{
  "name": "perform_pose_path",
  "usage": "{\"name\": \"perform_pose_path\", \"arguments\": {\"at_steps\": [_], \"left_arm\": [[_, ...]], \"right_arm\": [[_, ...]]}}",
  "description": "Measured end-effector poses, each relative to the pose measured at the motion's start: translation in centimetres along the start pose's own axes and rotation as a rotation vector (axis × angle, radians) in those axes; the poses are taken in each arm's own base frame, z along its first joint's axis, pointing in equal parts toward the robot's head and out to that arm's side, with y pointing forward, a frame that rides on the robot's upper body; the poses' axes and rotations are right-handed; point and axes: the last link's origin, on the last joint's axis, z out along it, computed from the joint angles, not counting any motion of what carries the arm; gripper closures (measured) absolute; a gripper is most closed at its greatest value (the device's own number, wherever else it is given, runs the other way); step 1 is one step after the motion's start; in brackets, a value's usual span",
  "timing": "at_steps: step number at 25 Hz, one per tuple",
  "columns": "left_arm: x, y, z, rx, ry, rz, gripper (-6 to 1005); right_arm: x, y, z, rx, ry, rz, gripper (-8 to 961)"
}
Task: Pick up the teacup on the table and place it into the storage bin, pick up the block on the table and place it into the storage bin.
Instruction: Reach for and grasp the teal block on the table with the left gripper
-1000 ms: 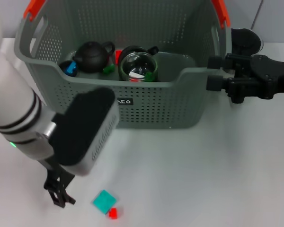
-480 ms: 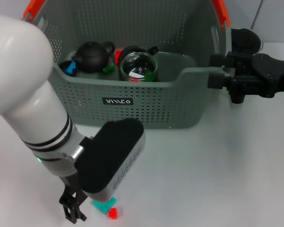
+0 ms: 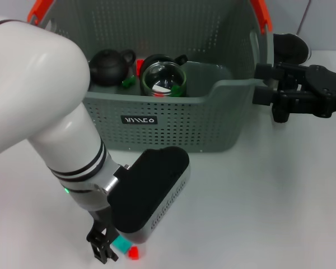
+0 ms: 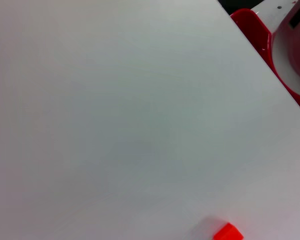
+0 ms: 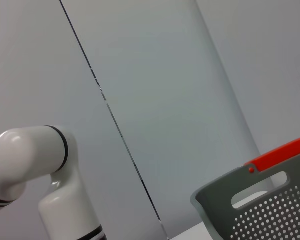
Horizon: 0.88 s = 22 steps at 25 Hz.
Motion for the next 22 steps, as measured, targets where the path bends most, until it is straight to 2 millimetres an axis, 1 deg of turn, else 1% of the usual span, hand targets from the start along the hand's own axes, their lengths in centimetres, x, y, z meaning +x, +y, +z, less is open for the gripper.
{"name": "perform_pose_path", "arguments": {"at_steps": [1,12,22], "left_arm": [[0.07,-0.04,0.07,-0.002,0.001,0.003,115],[-0.09,-0.63,0.76,0.004,-0.004,-0.005,117],[-0.27,-0.63,1.05,-0.001,-0.004,-0.018,123]], "right_arm": [[0.02,0.00,-0.04,0.001,0.000,0.000,12],[0.09,-0.06,-0.31,0.011,-0.004,-0.005,13],[0.10,-0.08,-0.35,0.014,-0.006,-0.008,12]]}}
